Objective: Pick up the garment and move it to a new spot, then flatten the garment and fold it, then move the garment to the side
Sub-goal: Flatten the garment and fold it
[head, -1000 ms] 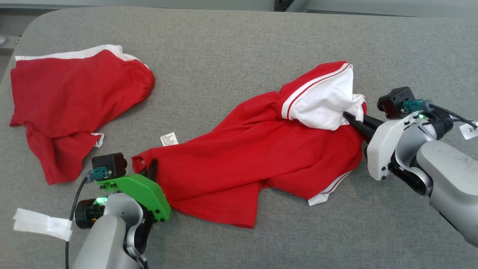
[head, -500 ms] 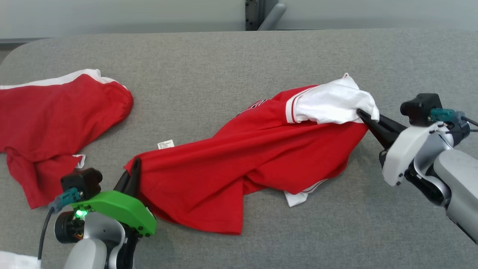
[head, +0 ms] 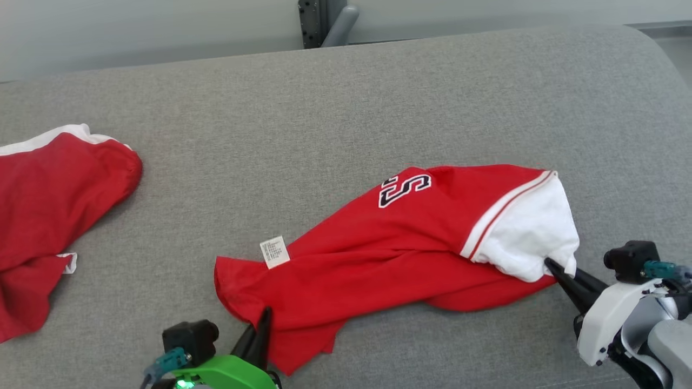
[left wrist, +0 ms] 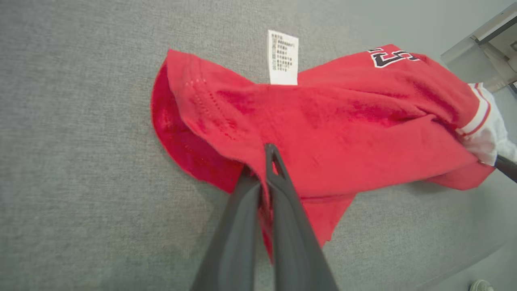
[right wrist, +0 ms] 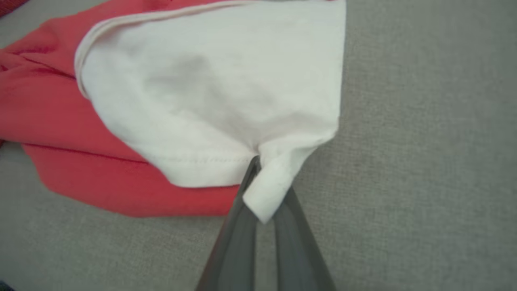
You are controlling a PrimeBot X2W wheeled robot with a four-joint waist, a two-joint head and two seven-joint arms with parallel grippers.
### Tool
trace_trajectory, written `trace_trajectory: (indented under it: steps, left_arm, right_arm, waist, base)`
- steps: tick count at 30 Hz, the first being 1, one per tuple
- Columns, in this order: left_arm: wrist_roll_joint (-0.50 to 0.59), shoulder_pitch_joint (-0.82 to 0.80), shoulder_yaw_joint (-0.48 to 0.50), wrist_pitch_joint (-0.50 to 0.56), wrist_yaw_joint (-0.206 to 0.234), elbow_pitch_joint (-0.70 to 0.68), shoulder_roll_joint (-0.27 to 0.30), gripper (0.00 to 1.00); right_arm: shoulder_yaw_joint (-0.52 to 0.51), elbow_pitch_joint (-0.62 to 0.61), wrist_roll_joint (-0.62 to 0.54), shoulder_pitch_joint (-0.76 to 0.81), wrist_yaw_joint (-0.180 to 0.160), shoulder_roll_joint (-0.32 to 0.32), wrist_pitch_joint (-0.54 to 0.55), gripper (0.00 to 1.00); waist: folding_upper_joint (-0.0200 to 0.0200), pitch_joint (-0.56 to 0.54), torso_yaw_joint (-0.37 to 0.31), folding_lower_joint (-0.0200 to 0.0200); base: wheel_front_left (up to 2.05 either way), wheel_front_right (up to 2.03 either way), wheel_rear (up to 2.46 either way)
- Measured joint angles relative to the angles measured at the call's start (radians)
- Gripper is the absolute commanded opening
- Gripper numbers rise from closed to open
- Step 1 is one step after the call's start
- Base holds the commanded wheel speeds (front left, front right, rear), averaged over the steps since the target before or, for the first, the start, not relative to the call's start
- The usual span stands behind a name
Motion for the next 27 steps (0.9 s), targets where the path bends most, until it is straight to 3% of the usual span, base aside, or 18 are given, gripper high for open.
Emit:
trace_trajectory:
  steps: [7,8,10,11,12,27]
  left_arm:
    - [0.001,-0.015,-0.028,-0.025,-0.009,0.081,-0.017,0.0]
    - [0.001,-0.019,-0.028,-0.03,-0.009,0.089,-0.017,0.0]
    - [0.001,-0.026,-0.028,-0.032,-0.01,0.099,-0.017,0.0]
    - [0.001,-0.028,-0.027,-0.037,-0.011,0.104,-0.017,0.0]
    - [0.001,-0.03,-0.026,-0.039,-0.013,0.107,-0.016,0.0]
    - [-0.001,-0.031,-0.022,-0.057,-0.008,0.113,-0.007,0.0]
  right_arm:
    - [-0.002,0.064,-0.047,0.012,0.0,0.074,-0.004,0.0]
    - [-0.004,0.071,-0.052,0.01,0.0,0.081,-0.009,0.13]
    - [-0.005,0.085,-0.061,0.01,0.0,0.091,-0.009,0.56]
    - [-0.008,0.091,-0.063,0.009,0.0,0.096,-0.013,0.9]
    - [-0.011,0.096,-0.066,0.009,0.0,0.098,-0.016,1.0]
    - [-0.068,0.087,-0.087,0.022,0.0,0.11,-0.032,1.0]
  waist:
    - [0.0,0.017,-0.03,0.0]
    - [0.0,0.018,-0.034,0.0]
    - [0.0,0.017,-0.04,0.0]
    - [0.0,0.016,-0.041,0.0]
    - [0.0,0.015,-0.042,0.0]
    - [0.0,0.012,-0.045,0.0]
  base:
    - [0.0,0.0,0.0]
    - [0.0,0.0,0.0]
    - [0.0,0.0,0.0]
    - [0.0,0.0,0.0]
    - [0.0,0.0,0.0]
    - [0.0,0.0,0.0]
